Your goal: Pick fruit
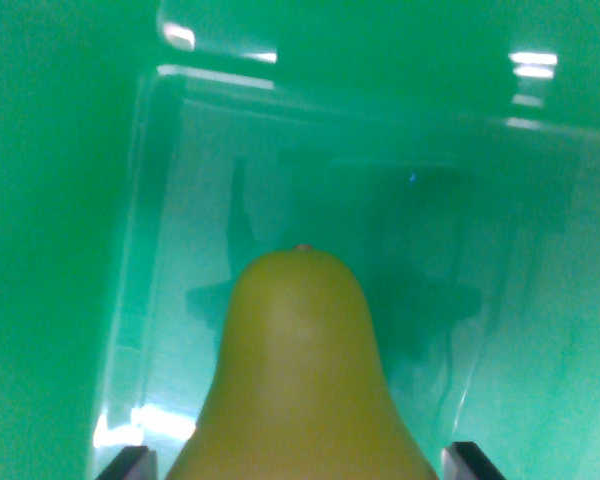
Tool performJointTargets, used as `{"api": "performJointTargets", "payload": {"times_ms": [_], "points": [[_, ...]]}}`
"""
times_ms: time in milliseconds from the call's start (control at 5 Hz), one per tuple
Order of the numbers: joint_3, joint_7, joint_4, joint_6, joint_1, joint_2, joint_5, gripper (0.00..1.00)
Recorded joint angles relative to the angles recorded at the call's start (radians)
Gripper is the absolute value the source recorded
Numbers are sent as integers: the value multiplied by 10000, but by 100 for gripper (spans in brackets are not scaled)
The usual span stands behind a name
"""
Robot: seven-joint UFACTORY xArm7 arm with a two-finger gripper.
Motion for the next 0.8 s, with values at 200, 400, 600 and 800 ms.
{"api": "performJointTargets", "payload": {"times_ms": [200, 400, 600, 800], "points": [[0, 0, 0, 0, 0, 0, 0, 100], [2, 4, 227, 363, -6, -137, 9, 100], [2, 4, 227, 363, -6, -137, 9, 100], [5, 9, 480, 768, -14, -289, 19, 100]]}}
